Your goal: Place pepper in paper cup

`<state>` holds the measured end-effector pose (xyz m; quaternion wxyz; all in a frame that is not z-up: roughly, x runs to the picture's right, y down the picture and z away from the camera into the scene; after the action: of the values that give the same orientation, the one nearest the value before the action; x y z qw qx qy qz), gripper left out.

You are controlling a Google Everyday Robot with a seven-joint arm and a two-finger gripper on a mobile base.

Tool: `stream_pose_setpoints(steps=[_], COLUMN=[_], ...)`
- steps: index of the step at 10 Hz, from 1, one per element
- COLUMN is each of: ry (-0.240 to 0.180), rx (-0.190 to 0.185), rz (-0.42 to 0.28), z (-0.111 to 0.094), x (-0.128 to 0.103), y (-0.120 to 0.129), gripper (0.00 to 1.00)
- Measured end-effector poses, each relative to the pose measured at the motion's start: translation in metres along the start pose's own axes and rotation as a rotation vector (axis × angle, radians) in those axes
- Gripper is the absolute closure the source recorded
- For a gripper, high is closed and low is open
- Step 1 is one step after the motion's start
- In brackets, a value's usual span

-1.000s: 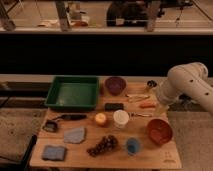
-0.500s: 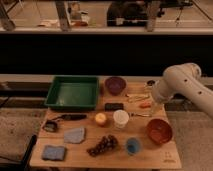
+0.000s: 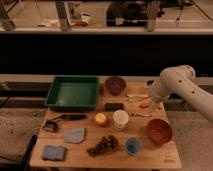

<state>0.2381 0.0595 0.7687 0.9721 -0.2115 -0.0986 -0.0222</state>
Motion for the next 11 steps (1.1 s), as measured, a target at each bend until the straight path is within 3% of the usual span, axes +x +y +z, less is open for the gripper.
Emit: stream_pose_setpoints(steps=[5, 11], ry=[-0.014, -0.068], rx=[-0.033, -0.043], rz=[0.018, 0.045], z=[0.026, 0.053], x=[0.006, 0.013], y=[-0.009, -0.015], gripper=[0.25, 0.25])
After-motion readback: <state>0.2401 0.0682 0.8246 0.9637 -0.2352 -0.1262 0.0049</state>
